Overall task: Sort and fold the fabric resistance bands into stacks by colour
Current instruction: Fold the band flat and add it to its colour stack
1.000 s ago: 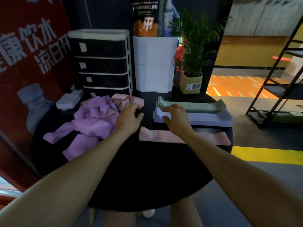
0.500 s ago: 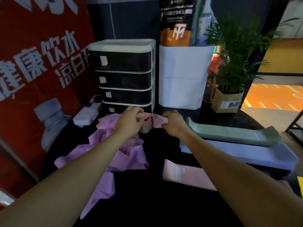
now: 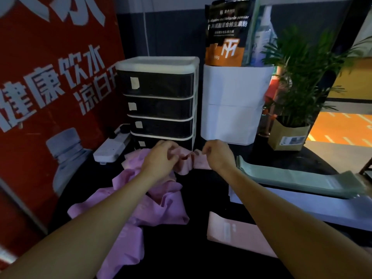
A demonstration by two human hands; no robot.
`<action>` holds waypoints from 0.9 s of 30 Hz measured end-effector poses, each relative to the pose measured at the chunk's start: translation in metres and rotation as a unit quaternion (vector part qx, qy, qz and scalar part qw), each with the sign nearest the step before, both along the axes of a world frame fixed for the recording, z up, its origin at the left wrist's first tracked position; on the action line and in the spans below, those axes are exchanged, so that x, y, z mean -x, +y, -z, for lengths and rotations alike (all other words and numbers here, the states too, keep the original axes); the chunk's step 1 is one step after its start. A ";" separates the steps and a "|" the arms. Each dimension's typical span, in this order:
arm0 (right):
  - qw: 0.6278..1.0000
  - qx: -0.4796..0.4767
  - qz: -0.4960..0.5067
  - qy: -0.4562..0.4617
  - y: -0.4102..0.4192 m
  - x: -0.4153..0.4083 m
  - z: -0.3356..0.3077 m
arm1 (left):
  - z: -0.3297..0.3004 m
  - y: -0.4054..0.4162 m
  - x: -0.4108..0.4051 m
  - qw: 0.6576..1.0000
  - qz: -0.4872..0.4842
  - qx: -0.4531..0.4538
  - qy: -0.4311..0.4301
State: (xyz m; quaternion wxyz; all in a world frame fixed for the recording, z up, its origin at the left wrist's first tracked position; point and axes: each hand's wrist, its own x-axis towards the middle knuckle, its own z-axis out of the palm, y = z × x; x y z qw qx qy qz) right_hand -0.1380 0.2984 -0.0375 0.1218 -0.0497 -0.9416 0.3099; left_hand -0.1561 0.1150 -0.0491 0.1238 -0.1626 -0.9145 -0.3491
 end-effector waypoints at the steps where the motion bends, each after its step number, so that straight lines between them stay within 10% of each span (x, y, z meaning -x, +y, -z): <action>1: 1.000 0.005 -0.010 0.011 0.000 -0.002 -0.004 | -0.004 0.000 -0.003 1.000 0.002 -0.006 0.000; 17: 0.982 -0.083 -0.049 -0.160 0.006 0.022 0.027 | 0.006 0.011 0.002 0.999 0.011 0.025 -0.028; 27: 0.994 0.032 -0.042 0.096 -0.005 0.000 -0.036 | -0.033 0.000 -0.006 0.998 0.021 -0.051 0.011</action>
